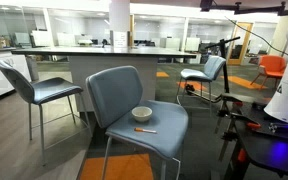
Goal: Put the marker in the white bowl
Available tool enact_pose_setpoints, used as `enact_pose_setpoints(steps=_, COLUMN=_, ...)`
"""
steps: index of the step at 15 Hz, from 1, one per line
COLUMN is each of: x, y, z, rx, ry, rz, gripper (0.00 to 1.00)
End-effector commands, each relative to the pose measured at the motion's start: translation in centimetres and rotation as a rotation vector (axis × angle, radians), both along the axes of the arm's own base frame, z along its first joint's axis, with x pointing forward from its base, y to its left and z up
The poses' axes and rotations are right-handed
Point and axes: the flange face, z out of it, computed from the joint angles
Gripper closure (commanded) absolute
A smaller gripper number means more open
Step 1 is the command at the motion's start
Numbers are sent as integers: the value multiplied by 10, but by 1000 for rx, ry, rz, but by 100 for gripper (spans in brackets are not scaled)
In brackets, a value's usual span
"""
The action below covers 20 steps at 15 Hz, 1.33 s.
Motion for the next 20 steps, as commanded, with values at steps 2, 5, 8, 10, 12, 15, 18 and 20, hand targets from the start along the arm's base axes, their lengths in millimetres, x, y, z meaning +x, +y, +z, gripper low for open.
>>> enact_pose_setpoints(steps=2, x=0, y=0, z=0, rx=0, ry=1, rz=0, gripper=0)
enact_pose_setpoints(steps=5, x=0, y=0, z=0, rx=0, ry=1, rz=0, gripper=0)
enact_pose_setpoints(steps=8, x=0, y=0, z=0, rx=0, ry=1, rz=0, gripper=0)
enact_pose_setpoints(steps=10, x=0, y=0, z=0, rx=0, ry=1, rz=0, gripper=0)
enact_pose_setpoints(steps=12, x=4, y=-2, z=0, rx=4, ry=0, rz=-8, gripper=0)
enact_pose_setpoints(steps=15, x=27, y=-19, z=-10, rx=9, ry=-11, rz=-42, gripper=0)
enact_pose_setpoints(steps=18, x=60, y=-46, z=-41, rx=57, ry=38, rz=-48, gripper=0)
enact_pose_setpoints(steps=20, x=80, y=-60, z=-73, rx=90, ry=100, rz=-17, gripper=0)
